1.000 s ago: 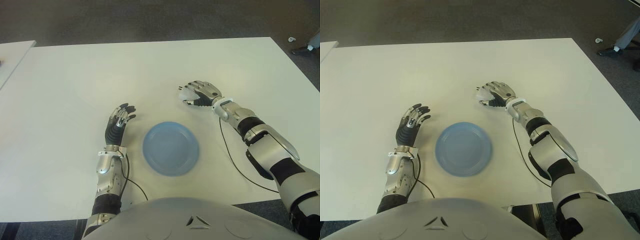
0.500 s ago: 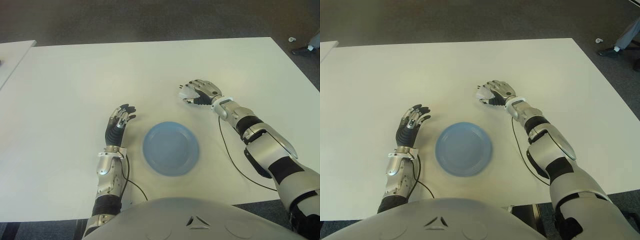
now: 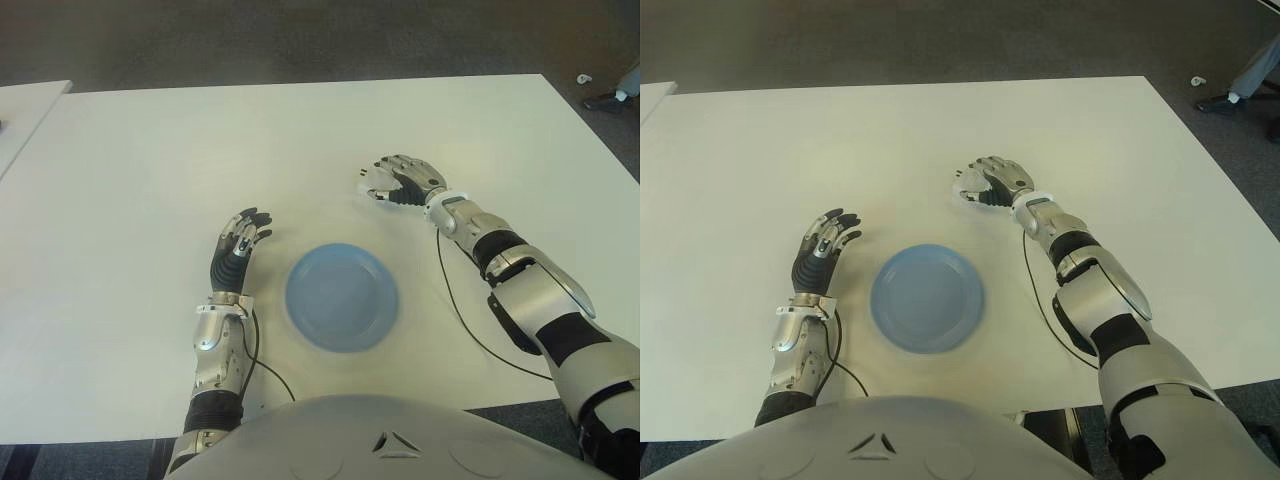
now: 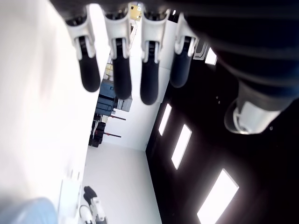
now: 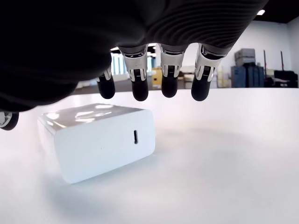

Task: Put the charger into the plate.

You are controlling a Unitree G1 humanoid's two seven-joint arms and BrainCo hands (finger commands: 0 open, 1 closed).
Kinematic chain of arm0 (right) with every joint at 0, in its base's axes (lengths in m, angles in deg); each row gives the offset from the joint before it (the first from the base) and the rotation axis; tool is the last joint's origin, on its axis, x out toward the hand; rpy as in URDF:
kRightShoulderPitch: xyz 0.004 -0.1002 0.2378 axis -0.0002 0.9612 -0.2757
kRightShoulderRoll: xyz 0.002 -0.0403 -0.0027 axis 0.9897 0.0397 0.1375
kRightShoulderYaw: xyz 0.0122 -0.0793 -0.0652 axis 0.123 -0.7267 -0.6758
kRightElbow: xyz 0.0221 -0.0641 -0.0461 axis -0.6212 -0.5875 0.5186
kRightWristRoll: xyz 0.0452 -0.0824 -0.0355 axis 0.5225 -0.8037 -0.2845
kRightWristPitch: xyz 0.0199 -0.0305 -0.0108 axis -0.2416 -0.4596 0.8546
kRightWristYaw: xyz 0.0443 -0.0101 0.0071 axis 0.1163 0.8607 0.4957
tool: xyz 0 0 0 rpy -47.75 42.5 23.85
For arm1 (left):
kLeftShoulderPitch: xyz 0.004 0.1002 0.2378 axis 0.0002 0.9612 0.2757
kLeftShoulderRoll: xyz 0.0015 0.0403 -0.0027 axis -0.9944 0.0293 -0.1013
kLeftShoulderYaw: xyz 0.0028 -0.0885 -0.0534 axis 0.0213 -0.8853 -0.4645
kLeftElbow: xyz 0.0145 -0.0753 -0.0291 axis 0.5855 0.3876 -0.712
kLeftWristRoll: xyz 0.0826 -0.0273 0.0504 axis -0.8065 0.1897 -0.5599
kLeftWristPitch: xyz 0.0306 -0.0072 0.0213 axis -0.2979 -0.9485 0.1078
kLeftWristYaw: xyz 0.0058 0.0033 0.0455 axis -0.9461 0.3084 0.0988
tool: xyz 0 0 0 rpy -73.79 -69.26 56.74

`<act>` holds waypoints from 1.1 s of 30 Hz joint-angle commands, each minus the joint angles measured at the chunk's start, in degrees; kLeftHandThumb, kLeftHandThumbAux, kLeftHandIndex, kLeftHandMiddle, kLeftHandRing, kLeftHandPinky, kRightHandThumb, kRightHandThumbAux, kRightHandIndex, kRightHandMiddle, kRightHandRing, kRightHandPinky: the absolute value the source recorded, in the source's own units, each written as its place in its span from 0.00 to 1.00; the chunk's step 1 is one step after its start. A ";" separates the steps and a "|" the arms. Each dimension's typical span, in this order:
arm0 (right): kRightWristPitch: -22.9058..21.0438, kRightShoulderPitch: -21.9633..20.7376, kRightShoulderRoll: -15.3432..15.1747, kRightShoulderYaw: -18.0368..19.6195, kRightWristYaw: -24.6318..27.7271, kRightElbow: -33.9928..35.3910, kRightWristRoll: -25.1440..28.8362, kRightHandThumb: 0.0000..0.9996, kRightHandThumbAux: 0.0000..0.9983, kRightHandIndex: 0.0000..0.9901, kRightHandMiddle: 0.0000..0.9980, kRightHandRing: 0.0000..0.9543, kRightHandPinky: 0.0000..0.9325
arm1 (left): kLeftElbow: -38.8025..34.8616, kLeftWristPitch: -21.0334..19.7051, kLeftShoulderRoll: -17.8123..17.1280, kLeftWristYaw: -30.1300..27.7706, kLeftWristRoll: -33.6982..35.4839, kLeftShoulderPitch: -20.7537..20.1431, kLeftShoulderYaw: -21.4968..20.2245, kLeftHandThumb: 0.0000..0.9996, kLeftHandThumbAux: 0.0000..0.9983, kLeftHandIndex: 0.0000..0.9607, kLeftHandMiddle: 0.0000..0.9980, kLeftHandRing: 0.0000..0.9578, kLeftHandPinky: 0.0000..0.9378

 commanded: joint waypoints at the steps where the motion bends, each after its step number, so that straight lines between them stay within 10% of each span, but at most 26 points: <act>1: 0.08 -1.48 0.40 0.61 1.23 -0.20 0.72 0.35 0.16 0.00 0.00 0.00 0.00 | 2.47 -1.93 0.29 -0.49 0.33 1.64 -0.04 0.00 0.52 0.27 0.32 0.30 0.31; 33: 4.44 0.38 -1.32 -1.92 -1.24 3.92 -1.74 0.29 0.19 0.00 0.00 0.00 0.00 | 2.21 -2.68 0.66 0.48 -0.38 1.76 0.29 0.00 0.53 0.26 0.31 0.30 0.28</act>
